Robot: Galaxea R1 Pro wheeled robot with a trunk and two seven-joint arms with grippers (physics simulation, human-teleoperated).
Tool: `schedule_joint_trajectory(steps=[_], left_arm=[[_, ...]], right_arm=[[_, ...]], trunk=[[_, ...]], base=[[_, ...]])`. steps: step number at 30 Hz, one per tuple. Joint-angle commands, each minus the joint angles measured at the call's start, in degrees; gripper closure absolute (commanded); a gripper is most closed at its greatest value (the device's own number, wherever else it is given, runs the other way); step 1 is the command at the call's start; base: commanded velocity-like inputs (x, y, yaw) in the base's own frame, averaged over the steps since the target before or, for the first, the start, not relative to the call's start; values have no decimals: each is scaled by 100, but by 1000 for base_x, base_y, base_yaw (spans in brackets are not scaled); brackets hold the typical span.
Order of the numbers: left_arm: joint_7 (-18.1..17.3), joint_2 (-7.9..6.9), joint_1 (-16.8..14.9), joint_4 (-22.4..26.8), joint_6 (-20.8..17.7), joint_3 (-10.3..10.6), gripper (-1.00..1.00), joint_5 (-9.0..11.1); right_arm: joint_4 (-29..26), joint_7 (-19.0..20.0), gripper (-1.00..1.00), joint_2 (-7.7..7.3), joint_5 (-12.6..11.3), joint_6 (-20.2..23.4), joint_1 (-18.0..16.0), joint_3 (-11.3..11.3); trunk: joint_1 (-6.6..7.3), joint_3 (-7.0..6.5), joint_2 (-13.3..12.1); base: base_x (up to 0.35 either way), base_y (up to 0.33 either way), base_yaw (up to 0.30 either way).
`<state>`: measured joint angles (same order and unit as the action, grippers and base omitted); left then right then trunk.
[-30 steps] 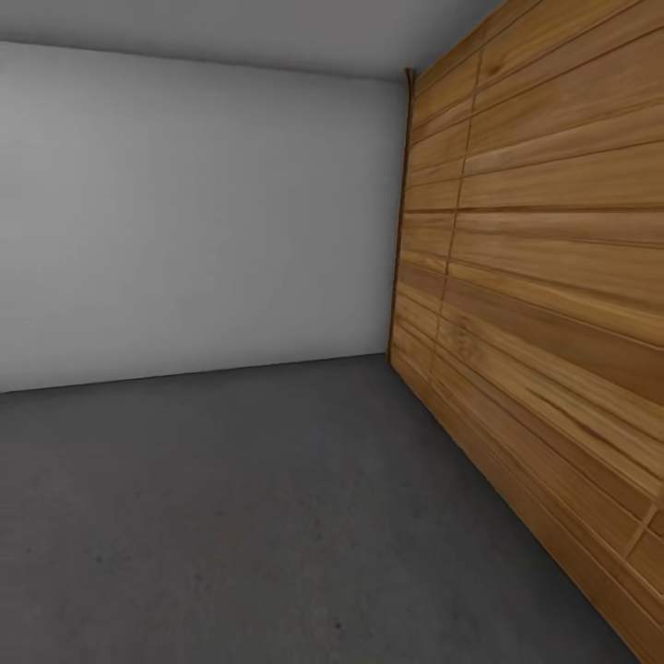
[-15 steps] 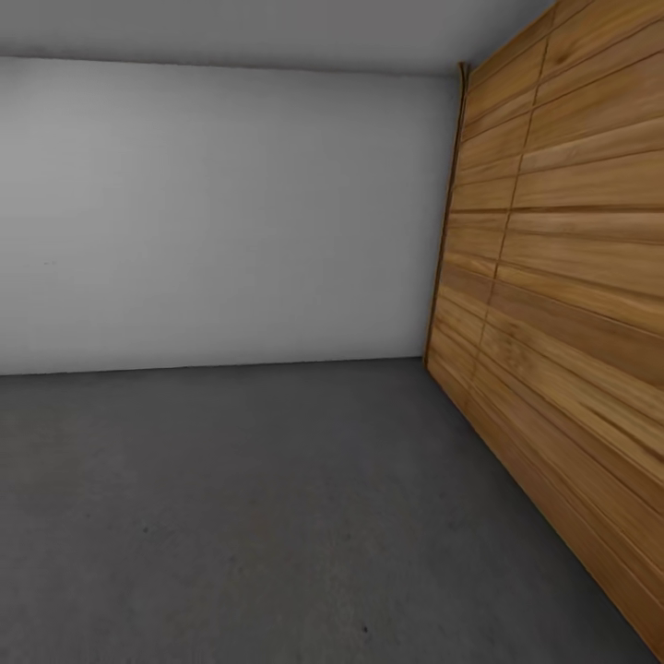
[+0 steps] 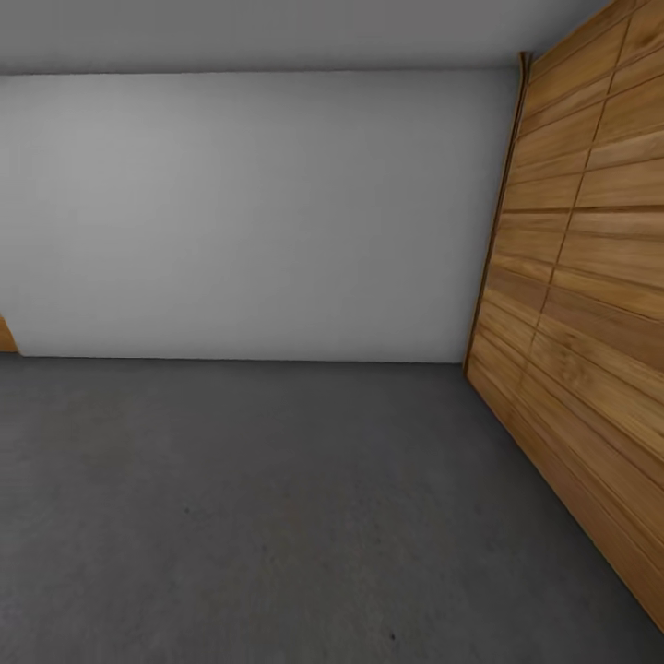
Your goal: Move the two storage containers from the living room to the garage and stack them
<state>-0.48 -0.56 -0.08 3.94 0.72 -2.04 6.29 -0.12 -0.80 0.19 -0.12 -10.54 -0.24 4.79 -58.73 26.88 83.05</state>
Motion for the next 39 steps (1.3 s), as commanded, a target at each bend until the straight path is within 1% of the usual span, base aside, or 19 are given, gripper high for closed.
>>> schedule_joint_trajectory(steps=[1,39], left_arm=[[-5,-2,-1,1,8,-16,-100,48],[-5,-4,-1,1,8,-16,-100,48]], right_arm=[[4,-8,-100,1,-3,-16,-3,42],[4,-8,-100,7,-5,-13,-3,48]], trunk=[[0,5,3],[0,5,3]], base=[[0,0,279],[0,0,279]])
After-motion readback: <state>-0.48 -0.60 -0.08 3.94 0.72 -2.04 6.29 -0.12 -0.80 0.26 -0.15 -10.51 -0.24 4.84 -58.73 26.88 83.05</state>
